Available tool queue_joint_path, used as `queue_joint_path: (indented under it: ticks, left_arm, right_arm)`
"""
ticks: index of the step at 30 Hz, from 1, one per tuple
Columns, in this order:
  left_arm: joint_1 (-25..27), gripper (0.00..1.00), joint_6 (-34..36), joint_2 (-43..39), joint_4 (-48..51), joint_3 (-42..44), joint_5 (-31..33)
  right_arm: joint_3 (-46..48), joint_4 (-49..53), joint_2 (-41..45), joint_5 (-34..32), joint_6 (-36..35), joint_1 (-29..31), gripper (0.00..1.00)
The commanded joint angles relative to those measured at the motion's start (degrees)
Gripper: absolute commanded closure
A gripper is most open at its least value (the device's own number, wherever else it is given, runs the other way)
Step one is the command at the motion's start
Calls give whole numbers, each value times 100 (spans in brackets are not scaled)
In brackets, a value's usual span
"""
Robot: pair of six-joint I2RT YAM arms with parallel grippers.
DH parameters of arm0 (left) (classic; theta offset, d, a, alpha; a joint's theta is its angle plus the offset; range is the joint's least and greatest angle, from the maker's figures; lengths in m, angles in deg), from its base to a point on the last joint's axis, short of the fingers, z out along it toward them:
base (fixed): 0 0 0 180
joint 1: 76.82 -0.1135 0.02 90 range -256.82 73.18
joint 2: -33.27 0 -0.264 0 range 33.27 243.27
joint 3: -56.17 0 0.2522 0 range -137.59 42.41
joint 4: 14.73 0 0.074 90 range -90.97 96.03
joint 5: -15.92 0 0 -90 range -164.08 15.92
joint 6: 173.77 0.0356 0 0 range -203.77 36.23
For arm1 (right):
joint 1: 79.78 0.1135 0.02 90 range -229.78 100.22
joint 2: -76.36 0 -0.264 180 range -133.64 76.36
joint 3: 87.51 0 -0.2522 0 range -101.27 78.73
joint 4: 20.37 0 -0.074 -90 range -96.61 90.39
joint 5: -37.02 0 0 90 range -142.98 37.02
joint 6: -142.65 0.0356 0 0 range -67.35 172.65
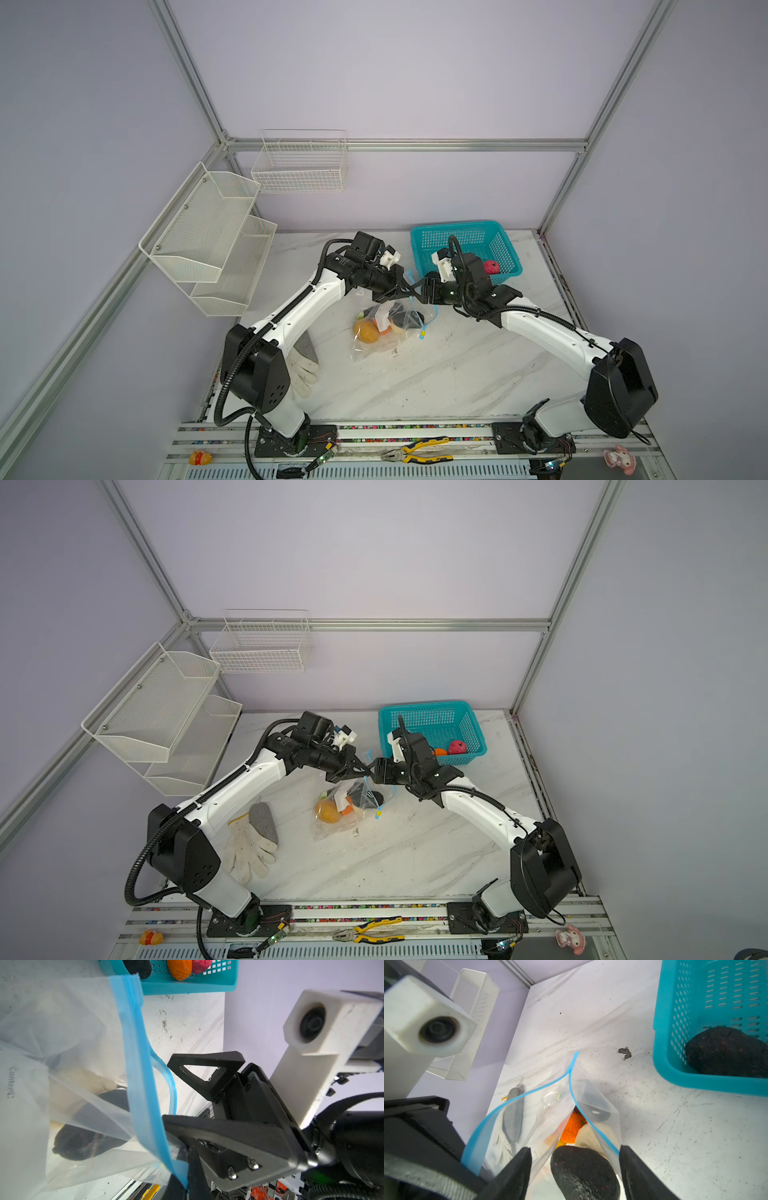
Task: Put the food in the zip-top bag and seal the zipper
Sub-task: 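Open the right gripper to release the avocado into the bag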
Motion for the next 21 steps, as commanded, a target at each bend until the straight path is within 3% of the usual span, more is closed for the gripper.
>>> queue_joint_path:
  ticks: [1, 8, 11, 21]
  left_arm:
    - [-7, 100, 10, -229, -216, -227, -118]
    - [-23, 100, 8, -290, -251, -125, -101]
    - [-23, 100, 10, -310, -256, -103, -75]
    - [-28, 100, -15, -301, -260, -81, -63]
  right_arm:
    - [-294, 203, 198, -166, -52, 52, 30]
    - [-164, 867, 655, -1182, -555, 40, 36]
    - [91, 823, 673, -1126, -516, 31, 44]
    - [548, 510, 211, -802, -555, 31, 51]
